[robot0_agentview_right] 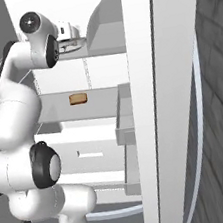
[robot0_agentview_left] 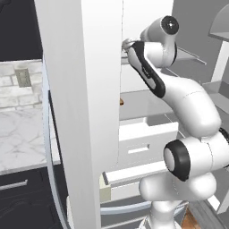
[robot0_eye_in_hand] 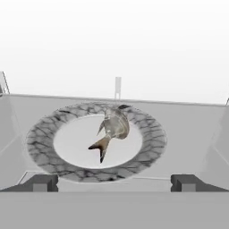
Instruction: Retrieve the fish from the fridge and place it on the saucepan with marinade on the stove.
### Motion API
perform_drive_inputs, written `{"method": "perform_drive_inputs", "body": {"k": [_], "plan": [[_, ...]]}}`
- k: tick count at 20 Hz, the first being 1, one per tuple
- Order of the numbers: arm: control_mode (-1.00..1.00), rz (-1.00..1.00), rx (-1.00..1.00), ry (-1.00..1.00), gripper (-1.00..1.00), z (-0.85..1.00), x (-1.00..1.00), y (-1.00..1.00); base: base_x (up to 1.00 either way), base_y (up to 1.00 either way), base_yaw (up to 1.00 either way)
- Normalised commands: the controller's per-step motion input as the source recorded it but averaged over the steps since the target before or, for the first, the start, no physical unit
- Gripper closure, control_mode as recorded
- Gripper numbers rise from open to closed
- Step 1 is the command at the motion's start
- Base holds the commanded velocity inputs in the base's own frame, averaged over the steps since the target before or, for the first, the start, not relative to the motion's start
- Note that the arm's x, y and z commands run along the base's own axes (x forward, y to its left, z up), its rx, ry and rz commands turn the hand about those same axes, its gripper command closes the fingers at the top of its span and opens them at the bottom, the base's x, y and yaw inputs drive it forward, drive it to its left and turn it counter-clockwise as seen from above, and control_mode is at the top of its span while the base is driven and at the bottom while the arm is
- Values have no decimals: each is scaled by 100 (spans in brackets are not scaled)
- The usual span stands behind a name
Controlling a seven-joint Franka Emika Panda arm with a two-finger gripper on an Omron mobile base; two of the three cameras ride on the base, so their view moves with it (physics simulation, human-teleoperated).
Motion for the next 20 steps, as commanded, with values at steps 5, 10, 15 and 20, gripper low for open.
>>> {"method": "perform_drive_inputs", "body": {"k": [5, 10, 15, 20], "plan": [[-100, 0, 0, 0, -100, -10, 66, 1, 0, 0, 0], [-100, 0, 0, 1, -100, 0, 63, 1, 0, 0, 0], [-100, 0, 0, 4, -100, -1, 47, 6, 0, 0, 0], [-100, 0, 0, 7, -100, -7, 43, 13, 0, 0, 0]]}}
